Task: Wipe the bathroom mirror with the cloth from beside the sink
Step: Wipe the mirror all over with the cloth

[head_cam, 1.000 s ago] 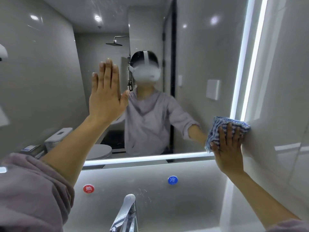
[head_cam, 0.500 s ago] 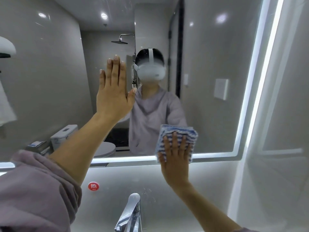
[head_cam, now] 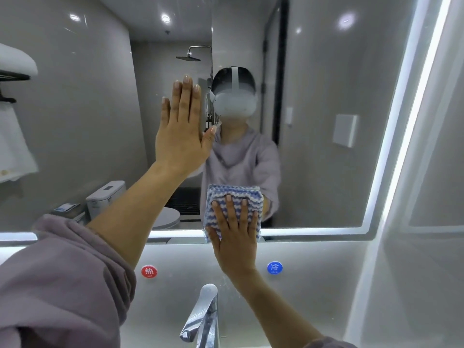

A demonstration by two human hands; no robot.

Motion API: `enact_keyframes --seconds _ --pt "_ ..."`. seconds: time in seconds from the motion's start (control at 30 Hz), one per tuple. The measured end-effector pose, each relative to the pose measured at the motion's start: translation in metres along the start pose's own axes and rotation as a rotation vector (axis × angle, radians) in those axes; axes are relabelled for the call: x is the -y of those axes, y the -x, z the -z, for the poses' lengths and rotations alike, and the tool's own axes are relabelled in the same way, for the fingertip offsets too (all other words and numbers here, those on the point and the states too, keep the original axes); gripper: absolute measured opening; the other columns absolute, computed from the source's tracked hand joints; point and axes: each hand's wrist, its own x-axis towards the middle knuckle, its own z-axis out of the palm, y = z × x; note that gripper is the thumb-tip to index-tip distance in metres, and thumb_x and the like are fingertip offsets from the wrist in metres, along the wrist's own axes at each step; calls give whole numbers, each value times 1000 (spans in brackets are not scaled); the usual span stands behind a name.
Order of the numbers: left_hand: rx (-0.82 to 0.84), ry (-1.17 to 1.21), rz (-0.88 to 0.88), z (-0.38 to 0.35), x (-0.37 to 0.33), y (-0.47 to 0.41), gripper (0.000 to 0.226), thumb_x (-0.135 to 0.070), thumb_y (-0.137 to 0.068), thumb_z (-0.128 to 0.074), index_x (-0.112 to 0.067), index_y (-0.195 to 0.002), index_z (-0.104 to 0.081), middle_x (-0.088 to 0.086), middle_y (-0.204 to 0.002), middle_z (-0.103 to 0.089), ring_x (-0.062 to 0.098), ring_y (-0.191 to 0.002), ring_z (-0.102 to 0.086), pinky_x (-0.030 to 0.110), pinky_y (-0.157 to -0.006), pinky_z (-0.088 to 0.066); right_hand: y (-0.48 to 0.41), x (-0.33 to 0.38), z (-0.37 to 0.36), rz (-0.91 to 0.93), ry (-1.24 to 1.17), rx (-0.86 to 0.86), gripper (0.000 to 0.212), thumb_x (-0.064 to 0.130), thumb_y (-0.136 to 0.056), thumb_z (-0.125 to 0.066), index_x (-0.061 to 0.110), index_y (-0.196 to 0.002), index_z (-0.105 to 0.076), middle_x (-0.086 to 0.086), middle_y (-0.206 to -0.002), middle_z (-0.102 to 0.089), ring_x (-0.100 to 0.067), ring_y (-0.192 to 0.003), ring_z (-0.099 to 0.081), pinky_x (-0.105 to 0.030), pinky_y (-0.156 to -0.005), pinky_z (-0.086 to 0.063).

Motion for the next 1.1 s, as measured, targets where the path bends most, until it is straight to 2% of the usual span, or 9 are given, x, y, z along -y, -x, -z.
enact_keyframes --seconds 0.23,0.3,0.43,0.5,0.6,0.73,0.87,0.97,1.1 --pt "14 -5 2 -1 1 -1 77 -54 -94 -17 -5 -150 4 16 -160 5 29 -147 6 42 -120 4 3 -48 10 124 76 -3 59 47 -97 -37 27 -150 -23 2 -160 -10 -24 -149 1 -45 -120 -2" --pt "3 4 2 -3 0 -2 77 -54 -94 -16 -4 -150 2 16 -159 4 30 -147 5 43 -120 3 7 -73 16 134 110 -19 61 48 -97 -35 26 -152 -20 3 -162 -1 -25 -149 1 -46 -120 -3" --pt "-13 28 -4 -3 0 -2 78 -55 -94 -16 -3 -150 -1 18 -159 1 32 -147 2 45 -120 0 16 -133 33 118 120 -77 61 48 -97 -32 30 -152 -14 6 -161 2 -24 -149 4 -47 -120 -4" --pt "-17 30 -6 -4 0 -2 78 -54 -94 -16 -2 -150 -2 19 -159 0 33 -147 1 46 -120 0 19 -165 43 147 149 -57 66 46 -96 -34 31 -153 -5 6 -161 8 -26 -148 5 -51 -118 -9" --pt "-24 33 -7 -5 0 -2 77 -53 -94 -18 -1 -150 -3 20 -159 -1 34 -147 1 47 -120 -1 22 -208 56 183 214 2 69 44 -95 -36 27 -153 -3 2 -161 10 -30 -148 4 -55 -117 -12" --pt "-38 26 -10 -6 1 -2 75 -50 -95 -20 -1 -150 -3 21 -158 -3 35 -147 -1 48 -120 -3 29 -252 71 99 238 80 64 50 -100 -20 23 -153 3 -4 -161 5 -40 -145 -9 -54 -118 -8" --pt "-45 27 -15 -8 1 -3 75 -50 -96 -21 -2 -150 -2 20 -159 -2 34 -147 0 46 -120 -2 34 -271 81 -41 193 60 62 52 -100 -14 23 -153 -1 -2 -161 9 -44 -143 -10 -51 -119 0" --pt "-48 32 -17 -10 1 -3 75 -51 -96 -18 -3 -150 0 19 -159 0 33 -147 2 46 -120 -1 31 -270 83 -55 209 76 62 51 -100 -15 22 -153 -2 -5 -161 9 -43 -144 -7 -55 -118 -1" --pt "-65 37 -26 -12 1 -3 75 -50 -95 -19 -2 -150 -1 19 -159 0 33 -147 1 48 -120 -2 27 -262 87 -54 197 65 63 50 -100 -13 22 -153 8 -4 -160 17 -35 -147 9 -53 -118 1"
